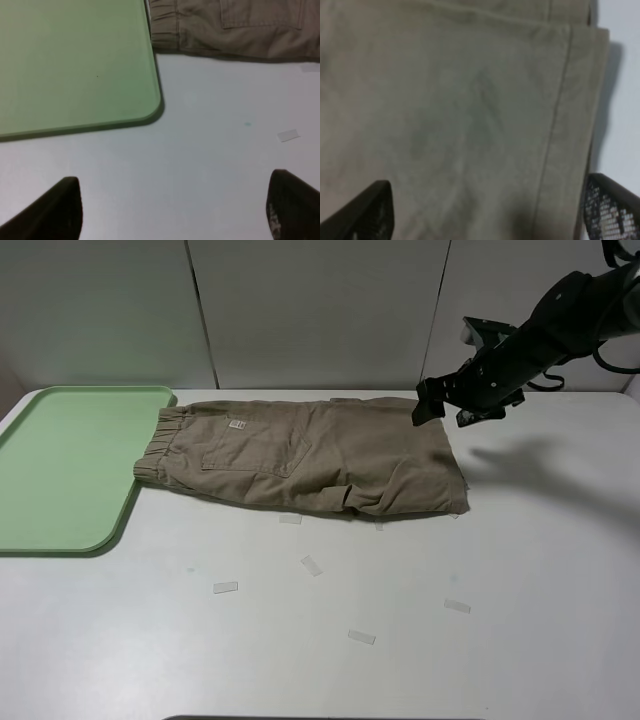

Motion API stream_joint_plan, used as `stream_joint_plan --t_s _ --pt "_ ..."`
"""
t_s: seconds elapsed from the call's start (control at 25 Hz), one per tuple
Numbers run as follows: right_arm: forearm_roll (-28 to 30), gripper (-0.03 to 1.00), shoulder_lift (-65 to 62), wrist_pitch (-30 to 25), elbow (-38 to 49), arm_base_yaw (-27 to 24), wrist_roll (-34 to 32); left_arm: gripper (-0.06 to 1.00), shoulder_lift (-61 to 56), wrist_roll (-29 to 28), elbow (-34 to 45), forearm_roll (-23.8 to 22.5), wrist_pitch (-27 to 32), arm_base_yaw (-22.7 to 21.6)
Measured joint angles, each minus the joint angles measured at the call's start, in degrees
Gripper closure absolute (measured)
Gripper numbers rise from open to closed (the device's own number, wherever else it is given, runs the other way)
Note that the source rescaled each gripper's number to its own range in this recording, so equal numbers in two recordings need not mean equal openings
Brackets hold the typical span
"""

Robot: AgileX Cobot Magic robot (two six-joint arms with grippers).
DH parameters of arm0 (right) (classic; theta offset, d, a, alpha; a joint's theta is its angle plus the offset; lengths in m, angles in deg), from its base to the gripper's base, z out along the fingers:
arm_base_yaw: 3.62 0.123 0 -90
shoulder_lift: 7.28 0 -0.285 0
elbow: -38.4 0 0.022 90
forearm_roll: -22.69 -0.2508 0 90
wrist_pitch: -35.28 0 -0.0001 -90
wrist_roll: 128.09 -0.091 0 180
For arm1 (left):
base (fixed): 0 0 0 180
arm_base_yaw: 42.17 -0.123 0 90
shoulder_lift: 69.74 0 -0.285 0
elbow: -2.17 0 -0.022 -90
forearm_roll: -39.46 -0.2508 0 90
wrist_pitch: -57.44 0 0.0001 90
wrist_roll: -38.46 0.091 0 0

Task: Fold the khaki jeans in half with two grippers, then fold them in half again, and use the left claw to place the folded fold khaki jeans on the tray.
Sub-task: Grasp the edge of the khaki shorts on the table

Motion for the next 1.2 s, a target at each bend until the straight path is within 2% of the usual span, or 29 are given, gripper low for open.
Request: stream_joint_plan --t_s 1.2 --pt "-1.2 0.13 7.3 3.2 -1.0 -1.6 3.1 0.08 0.0 0.0 0.0 0.0 0.0 0.0"
